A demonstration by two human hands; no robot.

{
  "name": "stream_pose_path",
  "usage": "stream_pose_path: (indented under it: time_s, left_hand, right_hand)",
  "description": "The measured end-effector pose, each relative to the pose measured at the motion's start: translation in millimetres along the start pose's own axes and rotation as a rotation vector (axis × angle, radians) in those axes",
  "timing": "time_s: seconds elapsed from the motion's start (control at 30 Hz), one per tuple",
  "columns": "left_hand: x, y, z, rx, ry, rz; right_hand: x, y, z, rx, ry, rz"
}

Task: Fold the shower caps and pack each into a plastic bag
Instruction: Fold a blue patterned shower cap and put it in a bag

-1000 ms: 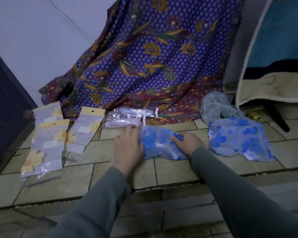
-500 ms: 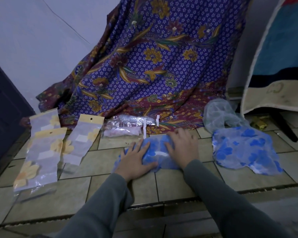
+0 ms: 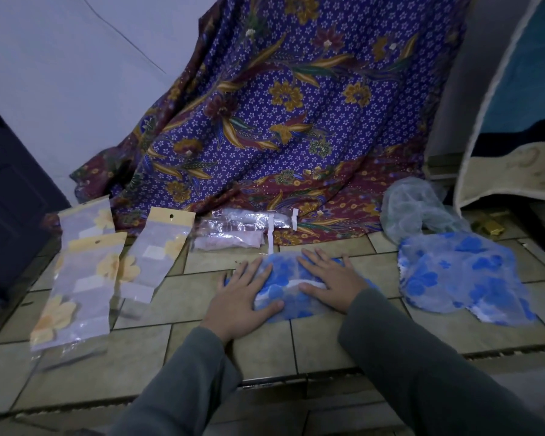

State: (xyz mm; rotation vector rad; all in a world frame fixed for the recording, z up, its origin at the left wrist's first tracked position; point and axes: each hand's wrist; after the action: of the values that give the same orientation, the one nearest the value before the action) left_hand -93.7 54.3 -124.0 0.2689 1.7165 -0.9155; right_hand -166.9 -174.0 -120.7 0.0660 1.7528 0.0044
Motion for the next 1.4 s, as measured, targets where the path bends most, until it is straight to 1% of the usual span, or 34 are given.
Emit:
stream_pose_path:
  time_s: [0.1,0.23,0.3,0.43,0.5,0.57,0.6,0.67,0.73,0.83,0.93,1.03,1.1,1.13,1.17,1.23,1.27,1.3,1.33,1.4]
  left_hand:
    - [-1,1,0,-0.014,0.036,0.014]
    - [-1,-1,-5,-0.025,0.049,0.028]
    - [-2,-4,-10,-0.053,0.065,0.03]
    - [-19,-15,-8,-0.131,0.148,0.012]
    - [-30,-19,-1,-0.138,0.149,-0.063]
    - [-38,-21,3,-0.139,0.089,-0.168]
    - [-39,-22,4,-0.147,0.043,-0.211]
    - [-37,-23,4,-0.172,-0.013,-0.28]
    - [-34,-25,2,-0.182,0.003,-0.327]
    - [-31,-26,0,-0.141,0.018,-0.321]
    - [-27,-23,-1,-0.098,-0.036,-0.327]
    - [-26,-20,1,-0.086,-0.024,-0.336]
    - [-27,-20,3,-0.078,0.002,-0.347]
    - [-28,-22,4,-0.076,0.005,-0.365]
    - [-28,-25,5,-0.083,-0.013,-0.403]
    - [-25,-33,10,-0.127,-0.126,-0.549]
    - [-22,-37,13,-0.157,-0.201,-0.625]
    - [-18,-41,15,-0.179,-0.26,-0.678]
    - [-15,-45,17,-0.189,-0.289,-0.705]
    - [-8,-50,20,-0.173,-0.267,-0.683]
  right_hand:
    - [-1,-4,-2,0.006,0.005,0.079]
    - [4,-7,-10,0.067,-0.089,0.128]
    - [5,-6,-12,0.101,-0.068,0.087]
    - [-1,-1,-13,0.121,0.005,0.044]
    - [-6,-2,-13,0.143,-0.054,0.08]
    - [-13,-4,-13,0.216,-0.194,0.142]
    - [-16,-4,-13,0.263,-0.218,0.162]
    - [-19,0,-15,0.342,-0.149,0.138]
    - [-18,1,-17,0.408,-0.086,0.108]
    - [-21,1,-21,0.496,-0.063,0.087]
    - [-25,-1,-20,0.5,-0.02,0.097]
    - [-26,-2,-18,0.47,-0.025,0.206]
    - [-30,-3,-16,0.46,-0.089,0.265]
    - [-33,-5,-13,0.45,-0.163,0.22]
    - [-37,-6,-10,0.44,-0.27,0.112]
    - [-47,-6,-2,0.44,-0.52,-0.077]
    - [-53,-3,1,0.449,-0.613,-0.101]
    - [-58,1,4,0.455,-0.663,-0.081]
    - [-62,6,5,0.447,-0.66,-0.06]
    - [-56,22,3,0.385,-0.526,-0.092]
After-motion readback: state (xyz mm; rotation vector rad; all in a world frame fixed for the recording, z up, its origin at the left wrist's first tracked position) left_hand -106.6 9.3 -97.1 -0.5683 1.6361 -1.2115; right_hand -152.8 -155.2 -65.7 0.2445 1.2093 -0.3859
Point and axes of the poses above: each hand's wrist, its own z-axis towards the middle knuckle, its own x-axis out of the palm, y = z × x, and after that the axes turned 11 degrees about -z, right-handed
